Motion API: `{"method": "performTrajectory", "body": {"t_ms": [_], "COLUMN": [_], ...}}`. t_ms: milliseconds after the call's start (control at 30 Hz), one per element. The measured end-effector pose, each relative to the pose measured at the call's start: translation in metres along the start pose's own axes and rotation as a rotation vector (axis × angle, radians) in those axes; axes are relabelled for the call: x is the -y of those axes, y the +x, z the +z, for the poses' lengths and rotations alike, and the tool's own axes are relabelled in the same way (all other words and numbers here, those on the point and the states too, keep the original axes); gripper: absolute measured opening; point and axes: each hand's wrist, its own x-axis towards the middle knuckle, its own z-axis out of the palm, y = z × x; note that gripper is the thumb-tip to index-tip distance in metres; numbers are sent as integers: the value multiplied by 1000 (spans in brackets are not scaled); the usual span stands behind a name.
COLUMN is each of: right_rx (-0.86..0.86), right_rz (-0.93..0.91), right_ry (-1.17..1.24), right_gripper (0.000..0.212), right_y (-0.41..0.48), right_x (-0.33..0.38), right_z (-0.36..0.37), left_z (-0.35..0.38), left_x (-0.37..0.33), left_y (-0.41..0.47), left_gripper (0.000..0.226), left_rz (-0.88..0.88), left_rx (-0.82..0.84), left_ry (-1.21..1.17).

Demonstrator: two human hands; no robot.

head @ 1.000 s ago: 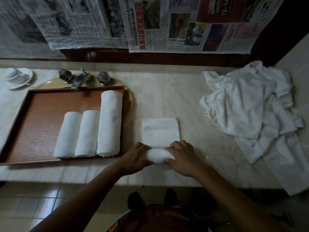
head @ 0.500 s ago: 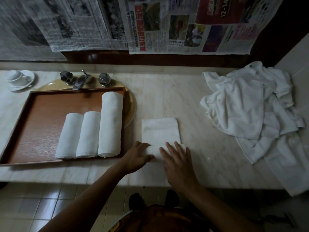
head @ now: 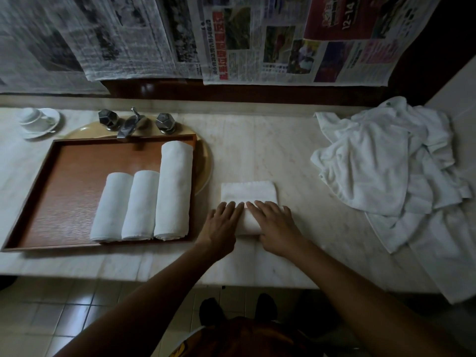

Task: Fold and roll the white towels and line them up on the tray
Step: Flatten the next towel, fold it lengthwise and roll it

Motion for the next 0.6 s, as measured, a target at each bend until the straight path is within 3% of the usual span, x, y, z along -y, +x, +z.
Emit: {"method": "performTrajectory", "body": {"t_ms": [100,267,433,600], "right_rx": [57,116,142,123], "right_rz": [-4,-10,-14,5], "right_ry": [14,110,239,400], "right_gripper": [93,65,63,53], "right_y": [9,7,-2,2], "right_x": [-1,1,3,-7], "right_z": [-12,-18,-14,-20], "left_z": [-6,-9,-1,-4], "left_x": [10,20,29,37], "left_y": [12,6,-13,-23], "left_gripper": [94,95,74,64], "left_rz": [12,31,70,-6], "left_rx": [57,109,108,65], "left_ry": [-121,-195,-310,-531]}}
